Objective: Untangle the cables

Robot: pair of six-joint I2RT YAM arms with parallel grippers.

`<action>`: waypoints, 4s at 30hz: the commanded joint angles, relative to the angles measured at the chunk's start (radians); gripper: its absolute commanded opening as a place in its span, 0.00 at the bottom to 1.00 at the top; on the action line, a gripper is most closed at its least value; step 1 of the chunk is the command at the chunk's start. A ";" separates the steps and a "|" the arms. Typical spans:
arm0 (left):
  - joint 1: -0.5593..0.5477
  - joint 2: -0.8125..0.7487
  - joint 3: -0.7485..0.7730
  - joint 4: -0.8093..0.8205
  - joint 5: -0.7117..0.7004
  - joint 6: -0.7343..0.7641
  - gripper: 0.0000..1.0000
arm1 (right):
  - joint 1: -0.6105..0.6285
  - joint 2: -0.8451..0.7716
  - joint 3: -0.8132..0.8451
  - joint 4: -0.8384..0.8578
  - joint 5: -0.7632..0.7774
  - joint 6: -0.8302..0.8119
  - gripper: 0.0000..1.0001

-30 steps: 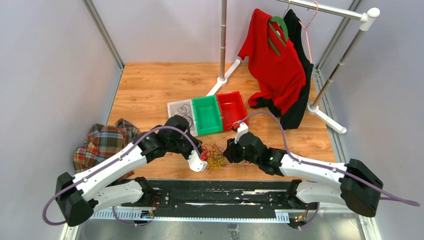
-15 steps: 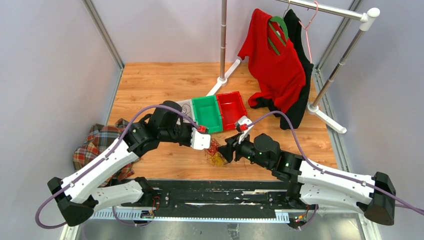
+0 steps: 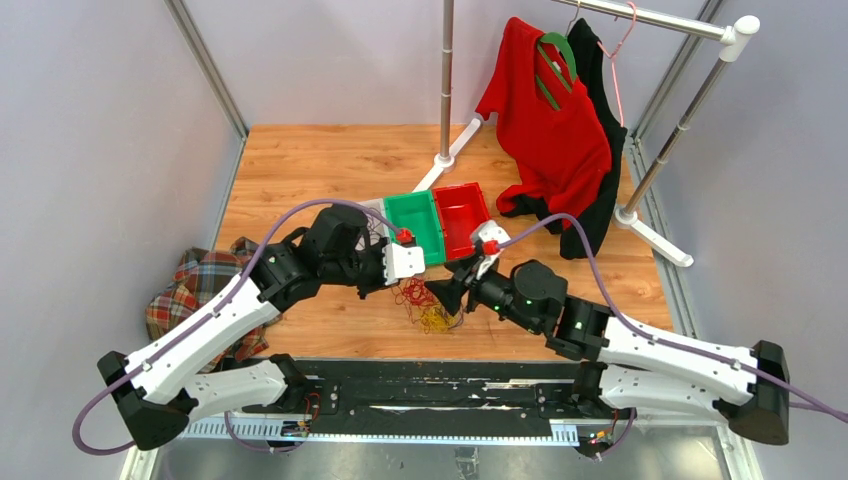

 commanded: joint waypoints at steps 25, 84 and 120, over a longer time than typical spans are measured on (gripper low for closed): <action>-0.007 -0.004 0.071 -0.117 0.189 -0.063 0.00 | 0.057 0.339 0.121 0.157 0.297 -0.101 0.52; -0.007 0.114 0.810 0.446 -0.177 0.393 0.00 | 0.054 0.514 -0.248 0.365 0.427 0.247 0.53; -0.007 0.137 0.780 0.976 -0.100 0.474 0.00 | 0.054 0.258 -0.152 0.167 0.357 0.113 0.67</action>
